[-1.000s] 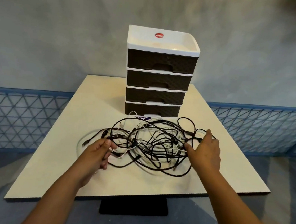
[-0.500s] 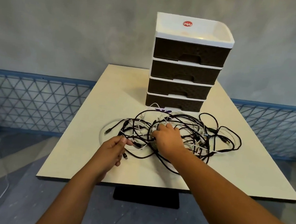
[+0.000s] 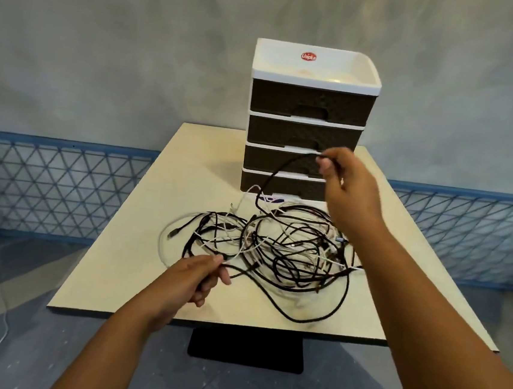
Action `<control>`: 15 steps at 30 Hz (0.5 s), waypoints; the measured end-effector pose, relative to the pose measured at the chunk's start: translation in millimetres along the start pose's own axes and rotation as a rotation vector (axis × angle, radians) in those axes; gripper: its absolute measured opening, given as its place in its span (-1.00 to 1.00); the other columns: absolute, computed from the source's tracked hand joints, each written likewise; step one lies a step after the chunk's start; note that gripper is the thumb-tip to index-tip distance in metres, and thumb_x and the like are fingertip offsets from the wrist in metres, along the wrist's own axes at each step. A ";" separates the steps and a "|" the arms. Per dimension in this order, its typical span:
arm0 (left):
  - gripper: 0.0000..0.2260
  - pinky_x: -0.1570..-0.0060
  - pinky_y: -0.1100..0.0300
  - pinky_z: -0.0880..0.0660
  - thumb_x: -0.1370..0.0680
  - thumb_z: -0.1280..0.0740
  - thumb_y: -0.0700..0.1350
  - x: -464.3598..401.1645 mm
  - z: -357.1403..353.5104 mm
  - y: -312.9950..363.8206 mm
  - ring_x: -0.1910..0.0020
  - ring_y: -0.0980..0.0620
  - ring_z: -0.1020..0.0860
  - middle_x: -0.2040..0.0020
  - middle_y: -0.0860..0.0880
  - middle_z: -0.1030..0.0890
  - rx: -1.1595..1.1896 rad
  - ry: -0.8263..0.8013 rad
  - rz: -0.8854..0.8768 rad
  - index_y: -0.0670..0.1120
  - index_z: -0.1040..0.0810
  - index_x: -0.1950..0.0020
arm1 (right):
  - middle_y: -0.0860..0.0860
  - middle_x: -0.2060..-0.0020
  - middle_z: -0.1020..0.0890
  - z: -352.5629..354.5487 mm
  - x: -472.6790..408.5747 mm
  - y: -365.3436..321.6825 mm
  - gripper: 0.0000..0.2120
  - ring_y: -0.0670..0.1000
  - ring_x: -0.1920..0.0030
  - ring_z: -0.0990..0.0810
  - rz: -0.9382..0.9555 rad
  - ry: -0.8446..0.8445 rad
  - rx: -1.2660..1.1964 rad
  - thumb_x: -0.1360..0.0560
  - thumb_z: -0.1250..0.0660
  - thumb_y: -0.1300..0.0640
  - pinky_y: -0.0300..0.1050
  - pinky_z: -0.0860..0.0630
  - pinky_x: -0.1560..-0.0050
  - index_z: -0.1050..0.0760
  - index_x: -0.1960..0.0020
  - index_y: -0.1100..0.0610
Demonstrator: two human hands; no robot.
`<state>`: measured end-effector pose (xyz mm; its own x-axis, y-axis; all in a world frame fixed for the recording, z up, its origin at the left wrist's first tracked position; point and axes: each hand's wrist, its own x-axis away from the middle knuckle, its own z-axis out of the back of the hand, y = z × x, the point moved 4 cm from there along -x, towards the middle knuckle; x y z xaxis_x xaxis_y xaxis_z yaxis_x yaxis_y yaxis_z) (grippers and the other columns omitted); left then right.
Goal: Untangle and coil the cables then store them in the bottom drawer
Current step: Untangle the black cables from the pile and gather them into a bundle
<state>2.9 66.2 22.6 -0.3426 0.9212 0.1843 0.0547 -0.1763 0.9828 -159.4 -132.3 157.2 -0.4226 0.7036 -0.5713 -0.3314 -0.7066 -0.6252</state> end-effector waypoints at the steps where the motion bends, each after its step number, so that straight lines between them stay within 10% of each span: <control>1: -0.64 0.36 0.20 -0.26 -0.60 -0.22 0.08 2.6 -11.2 -1.1 0.43 0.07 -0.22 0.40 0.00 -0.30 -0.025 -0.058 0.019 -0.14 -0.63 0.19 | -0.05 0.06 -0.63 22.6 -1.7 -5.0 -0.86 0.00 0.07 -0.58 0.004 0.070 -0.068 -0.61 -0.17 -0.03 0.12 -0.57 0.00 -0.49 -0.09 -0.10; 11: -0.74 0.19 0.33 -0.37 -0.58 -0.32 0.06 41.7 -133.6 -36.4 0.29 0.16 -0.44 0.33 0.08 -0.55 -0.304 -0.670 0.142 -0.08 -0.67 0.13 | 0.09 0.14 -0.59 186.1 51.8 -34.9 -0.85 -0.05 0.19 -0.57 0.138 0.306 -0.292 -0.64 -0.21 0.15 -0.09 -0.60 0.11 -0.52 -0.11 0.17; 15: -0.76 0.21 0.41 -0.38 -0.59 -0.31 0.06 49.2 -164.6 -65.7 0.29 0.28 -0.50 0.27 0.12 -0.59 -0.554 -0.555 0.152 -0.03 -0.68 0.09 | 0.13 0.17 -0.62 216.7 79.2 -28.8 -0.89 0.00 0.19 -0.61 0.096 0.191 -0.420 -0.59 -0.31 0.20 -0.21 -0.57 0.14 -0.55 -0.09 0.19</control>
<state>-171.9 66.0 -34.5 0.1566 0.8858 0.4368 -0.4606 -0.3257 0.8257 -366.1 -72.5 245.2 -0.2590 0.6654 -0.7001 0.0887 -0.7054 -0.7032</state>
